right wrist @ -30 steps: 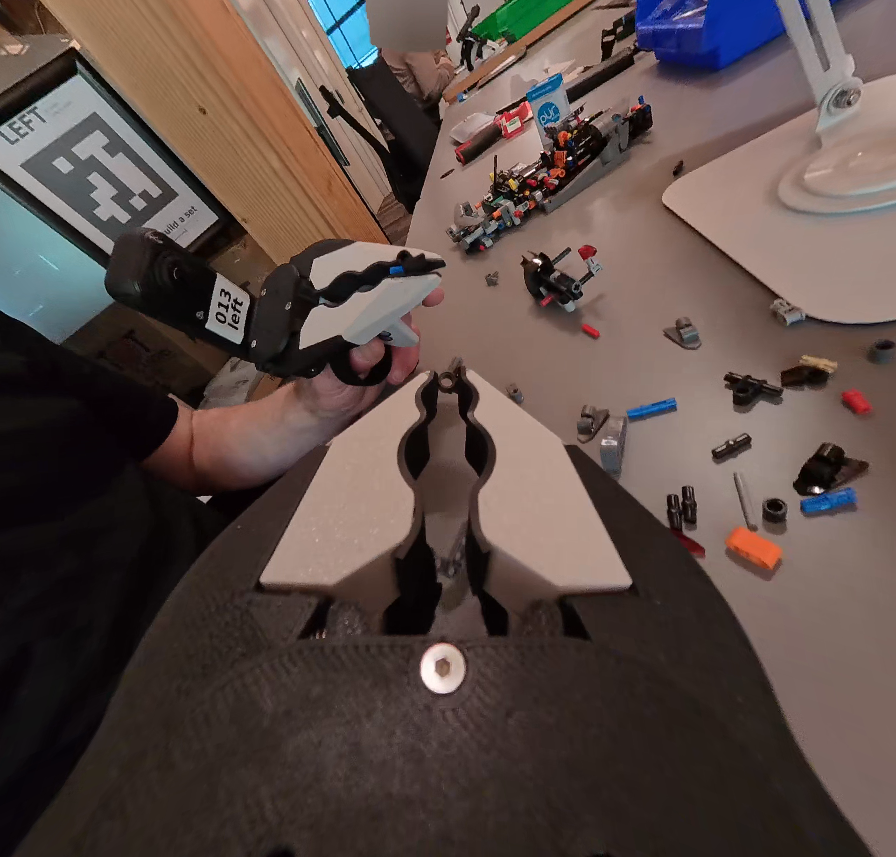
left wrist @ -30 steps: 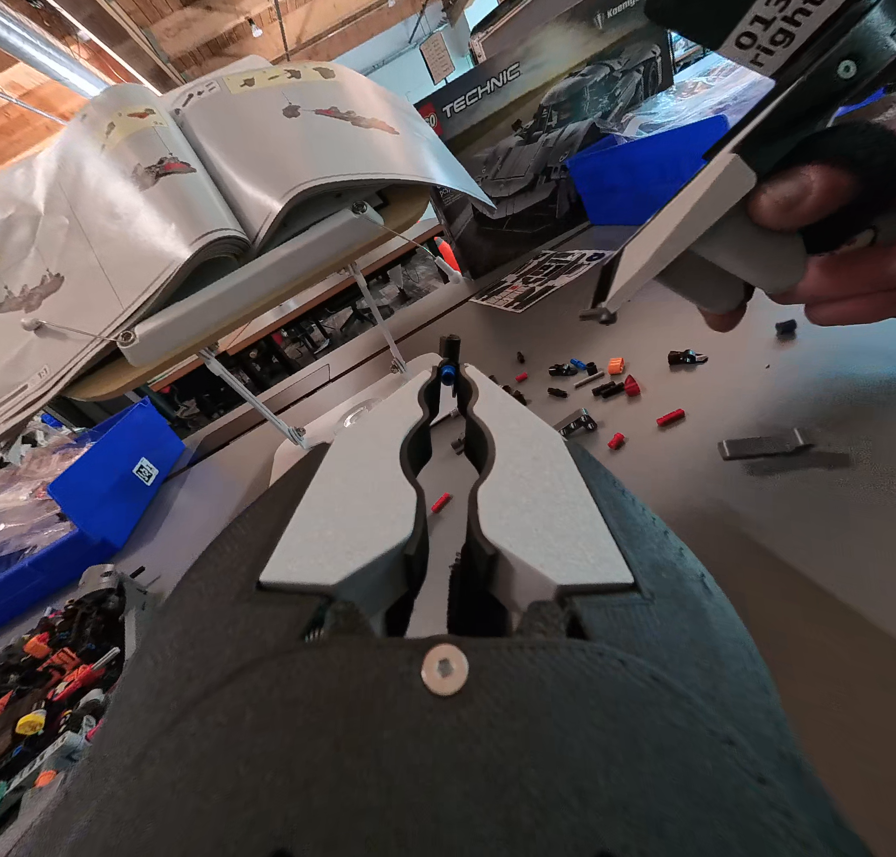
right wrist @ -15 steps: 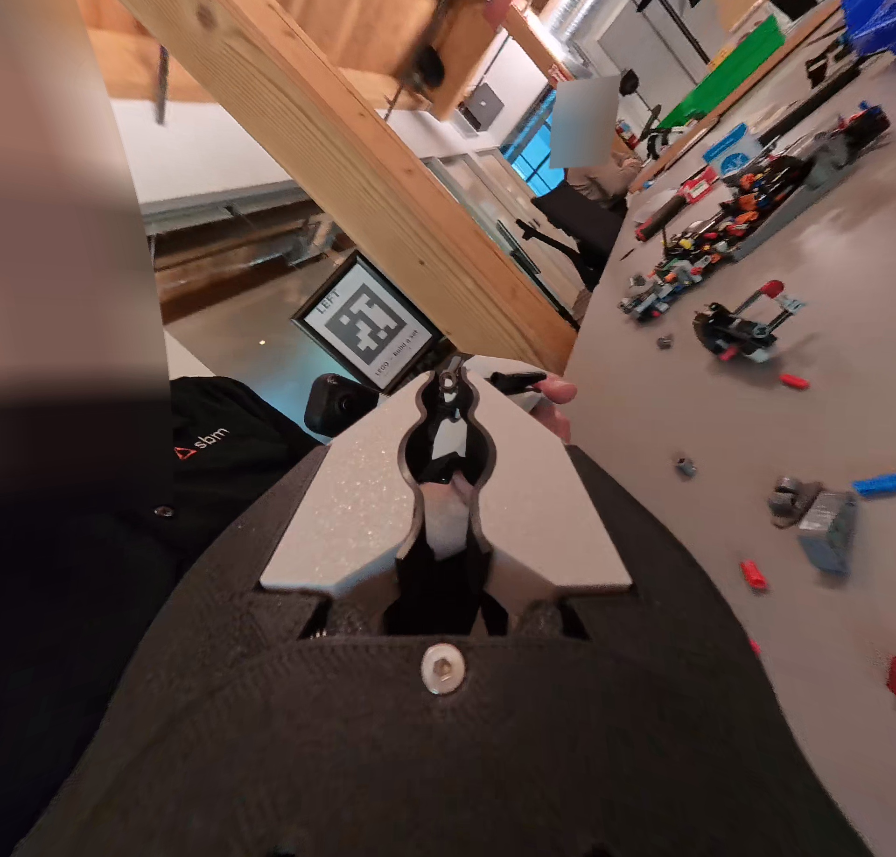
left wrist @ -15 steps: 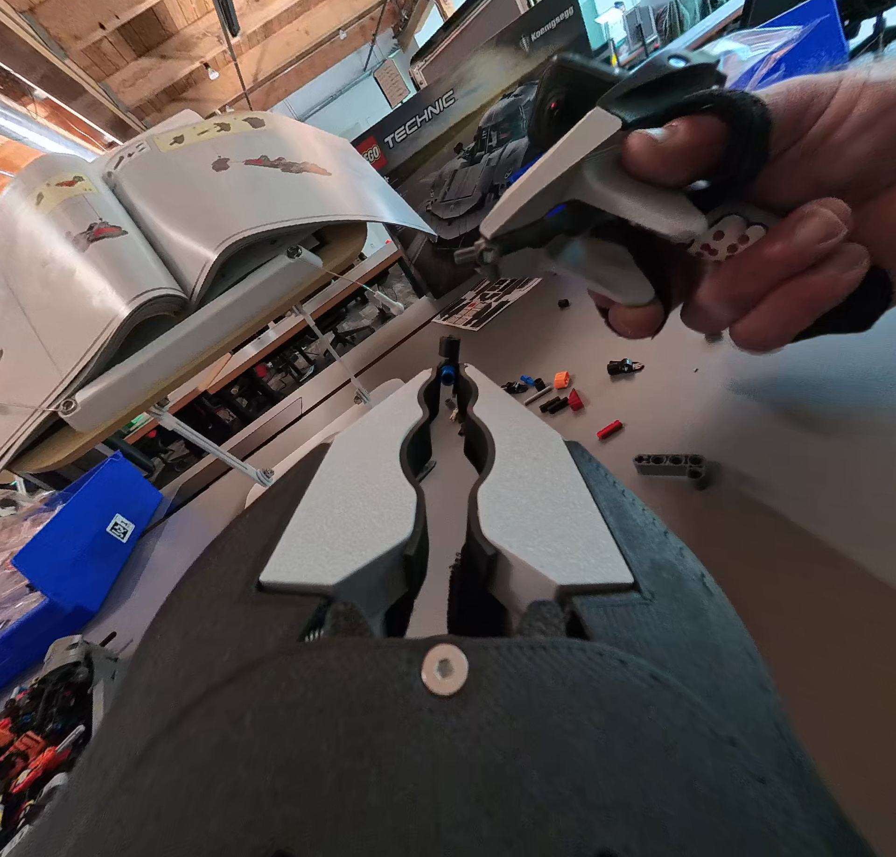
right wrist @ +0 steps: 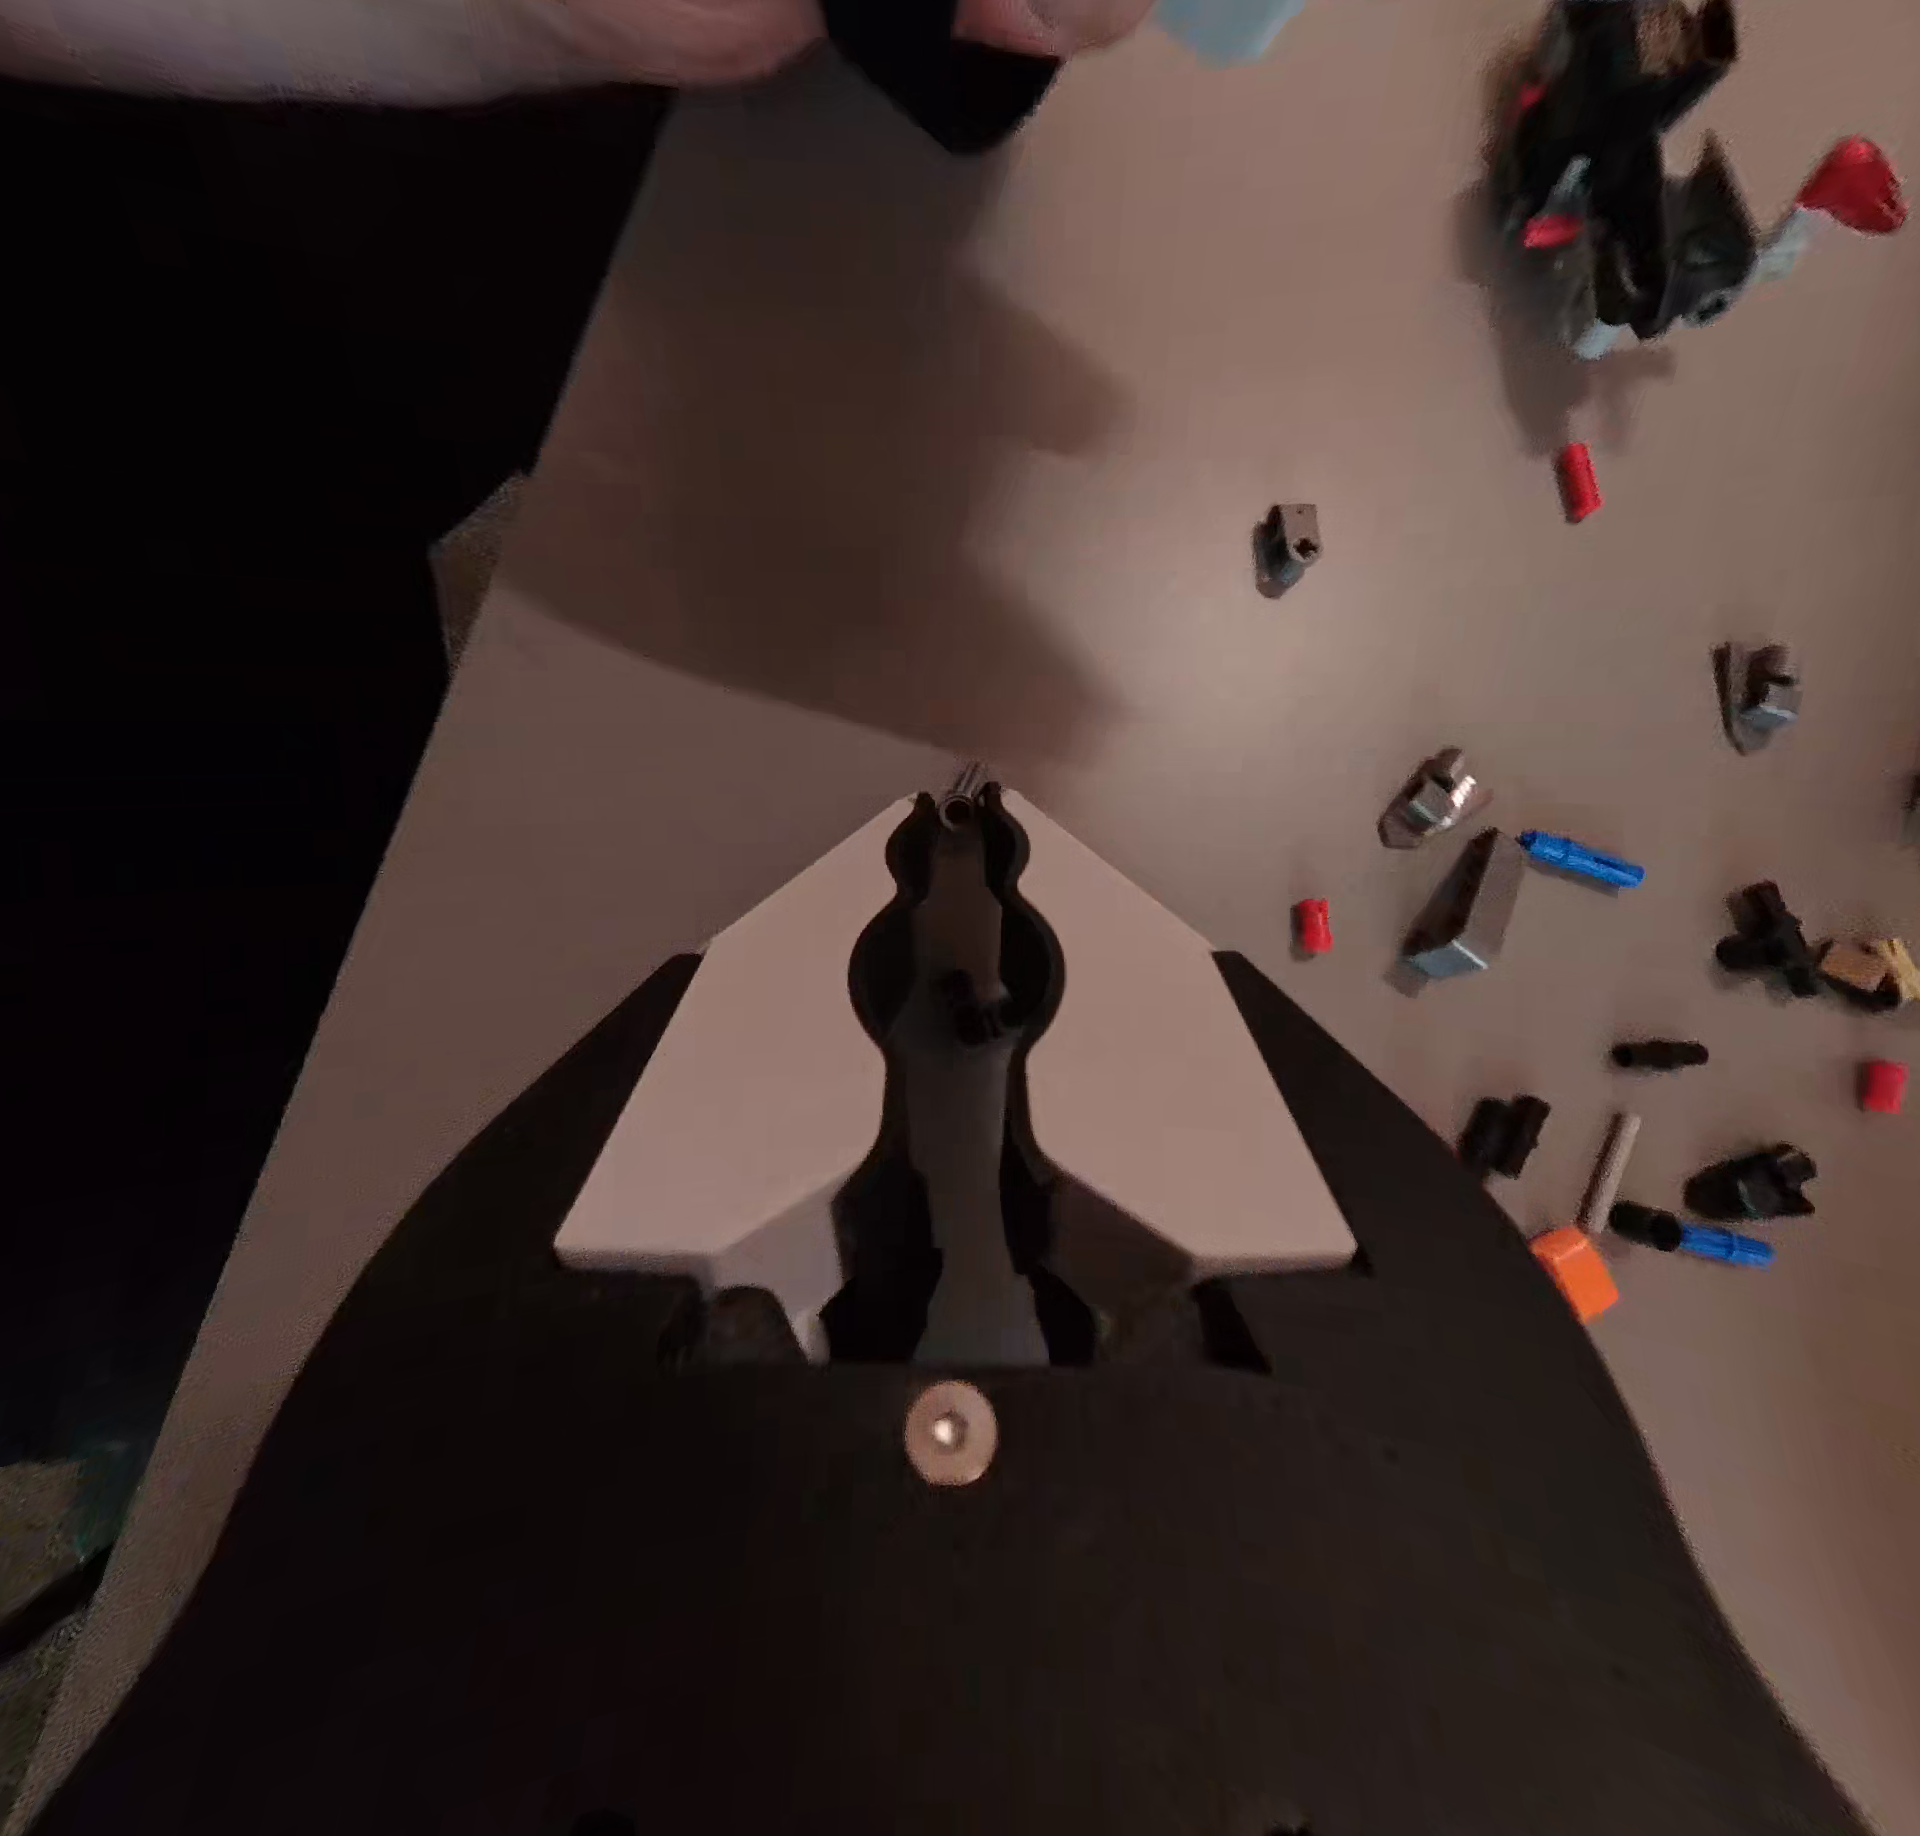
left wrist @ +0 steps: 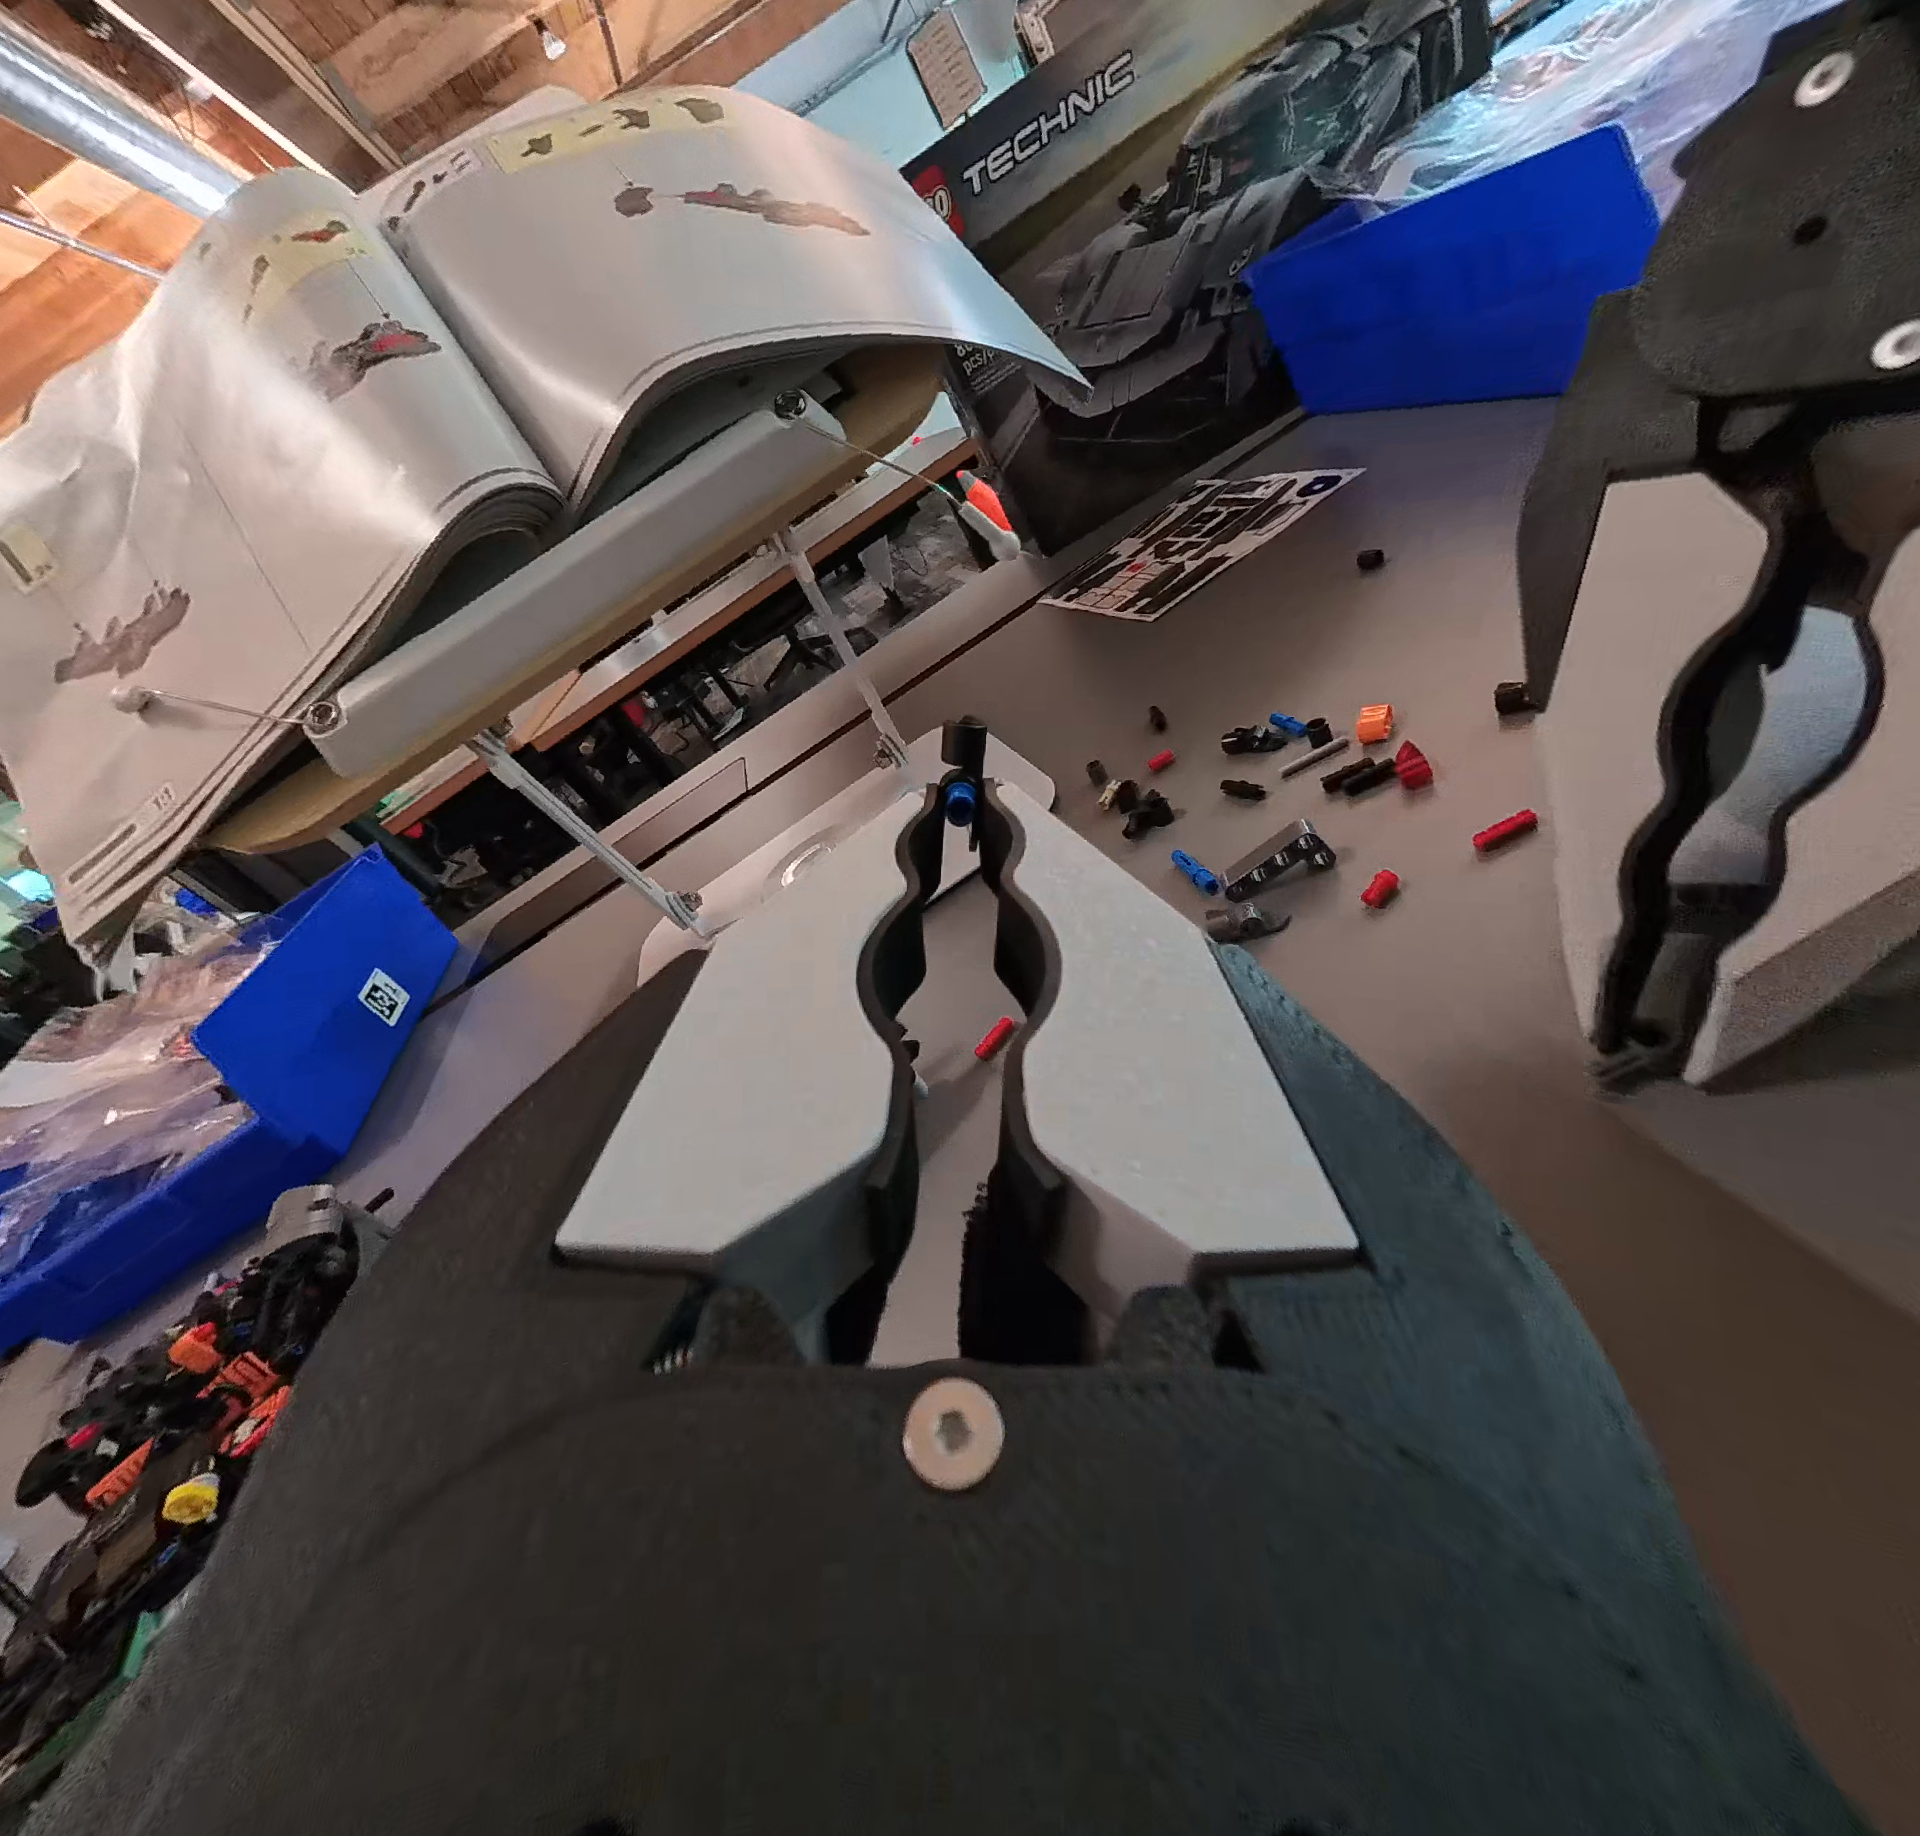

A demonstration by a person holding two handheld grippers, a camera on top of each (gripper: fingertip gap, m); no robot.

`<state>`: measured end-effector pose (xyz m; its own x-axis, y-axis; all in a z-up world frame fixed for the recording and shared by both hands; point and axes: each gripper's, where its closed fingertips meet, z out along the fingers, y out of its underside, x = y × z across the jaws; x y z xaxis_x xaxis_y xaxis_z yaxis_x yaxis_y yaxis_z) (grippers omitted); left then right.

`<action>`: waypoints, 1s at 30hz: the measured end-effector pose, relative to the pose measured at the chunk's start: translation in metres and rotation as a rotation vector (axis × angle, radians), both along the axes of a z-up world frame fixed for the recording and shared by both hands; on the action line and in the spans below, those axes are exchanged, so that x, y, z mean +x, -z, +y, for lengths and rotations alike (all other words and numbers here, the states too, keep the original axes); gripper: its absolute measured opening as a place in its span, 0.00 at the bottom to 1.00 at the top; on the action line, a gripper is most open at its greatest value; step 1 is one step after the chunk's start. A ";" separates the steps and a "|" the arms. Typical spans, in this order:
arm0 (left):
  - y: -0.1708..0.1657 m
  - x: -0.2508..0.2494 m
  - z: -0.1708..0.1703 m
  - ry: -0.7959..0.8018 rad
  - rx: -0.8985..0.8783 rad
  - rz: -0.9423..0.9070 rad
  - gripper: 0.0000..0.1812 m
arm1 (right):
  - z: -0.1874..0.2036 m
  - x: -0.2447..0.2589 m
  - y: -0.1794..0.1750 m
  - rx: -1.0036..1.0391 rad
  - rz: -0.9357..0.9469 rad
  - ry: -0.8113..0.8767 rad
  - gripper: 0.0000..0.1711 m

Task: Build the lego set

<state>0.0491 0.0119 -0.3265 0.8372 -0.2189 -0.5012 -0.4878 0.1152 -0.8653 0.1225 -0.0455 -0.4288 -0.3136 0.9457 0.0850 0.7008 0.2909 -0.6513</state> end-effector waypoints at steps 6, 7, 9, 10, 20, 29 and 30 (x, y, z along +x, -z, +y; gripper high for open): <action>-0.001 -0.002 0.001 0.004 -0.001 -0.024 0.02 | 0.000 0.000 -0.012 0.136 0.038 0.019 0.10; -0.002 -0.003 0.000 0.004 0.000 -0.033 0.02 | -0.004 0.001 -0.015 0.153 0.049 0.014 0.10; -0.003 -0.003 0.000 0.007 0.000 -0.044 0.02 | -0.008 0.002 -0.016 0.191 0.056 0.009 0.10; -0.003 -0.003 0.000 0.008 -0.001 -0.045 0.02 | -0.006 0.002 -0.014 0.217 0.049 0.015 0.09; -0.002 -0.003 0.000 0.010 0.001 -0.043 0.02 | 0.003 -0.002 -0.002 0.336 -0.001 -0.060 0.03; -0.001 -0.002 0.001 0.009 -0.005 -0.038 0.02 | 0.006 -0.006 -0.003 0.317 0.000 -0.072 0.03; -0.001 -0.003 0.001 0.008 -0.005 -0.038 0.02 | 0.007 -0.007 -0.002 0.320 -0.003 -0.070 0.04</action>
